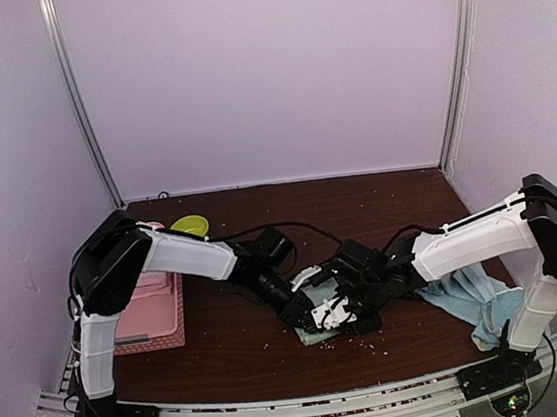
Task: Roll the towels
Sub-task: Roll the towel at the center of the board.
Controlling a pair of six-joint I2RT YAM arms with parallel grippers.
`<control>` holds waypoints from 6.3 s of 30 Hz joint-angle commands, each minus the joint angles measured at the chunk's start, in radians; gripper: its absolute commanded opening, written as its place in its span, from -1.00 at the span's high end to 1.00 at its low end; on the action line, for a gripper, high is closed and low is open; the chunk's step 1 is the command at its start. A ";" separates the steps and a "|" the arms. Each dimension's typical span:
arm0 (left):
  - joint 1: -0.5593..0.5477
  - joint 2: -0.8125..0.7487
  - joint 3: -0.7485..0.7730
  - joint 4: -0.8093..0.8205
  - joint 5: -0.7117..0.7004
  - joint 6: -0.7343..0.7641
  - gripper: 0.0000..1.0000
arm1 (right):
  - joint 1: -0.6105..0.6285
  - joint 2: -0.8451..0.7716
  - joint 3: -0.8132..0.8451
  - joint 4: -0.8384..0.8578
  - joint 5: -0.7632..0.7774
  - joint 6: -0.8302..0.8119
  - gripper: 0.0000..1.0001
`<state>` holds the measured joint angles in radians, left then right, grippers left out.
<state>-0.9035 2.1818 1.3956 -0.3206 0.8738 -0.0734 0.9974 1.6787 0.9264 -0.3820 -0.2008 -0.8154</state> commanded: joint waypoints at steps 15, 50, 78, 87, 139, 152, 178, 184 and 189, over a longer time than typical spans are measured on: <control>-0.138 -0.900 -0.500 0.333 -0.827 0.162 -0.08 | -0.235 0.576 0.630 -0.847 -0.460 0.095 0.92; -0.386 -0.296 -0.233 0.114 -1.135 0.477 -0.12 | -0.273 0.679 0.690 -0.831 -0.506 0.163 0.89; -0.183 0.029 0.179 -0.338 -0.306 0.142 0.93 | -0.475 -0.049 0.897 -0.935 -0.584 0.101 -0.05; -0.081 0.195 0.272 -0.366 0.035 0.003 1.00 | -0.203 -0.436 0.311 -0.701 -0.430 0.027 -0.27; -0.194 -0.748 -0.356 0.197 -0.820 0.282 -0.10 | -0.259 0.703 0.750 -0.972 -0.529 -0.008 0.83; -0.344 -0.286 -0.080 -0.038 -1.005 0.490 -0.08 | -0.269 0.737 0.807 -0.972 -0.509 0.026 0.75; -0.274 -0.037 0.162 -0.312 -0.584 0.306 1.00 | -0.492 0.224 1.082 -0.973 -0.495 0.136 -0.02; -0.157 0.127 0.319 -0.436 -0.243 0.211 1.00 | -0.560 -0.114 1.128 -0.852 -0.597 0.138 -0.15; -0.094 0.217 0.354 -0.433 -0.028 0.108 1.00 | -0.453 -0.364 0.725 -0.778 -0.665 -0.026 -0.29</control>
<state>-1.0294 2.3016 1.7554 -0.6682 0.6609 0.1356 0.4488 1.3891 1.8816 -1.1751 -0.8188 -0.7341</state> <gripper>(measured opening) 0.069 0.640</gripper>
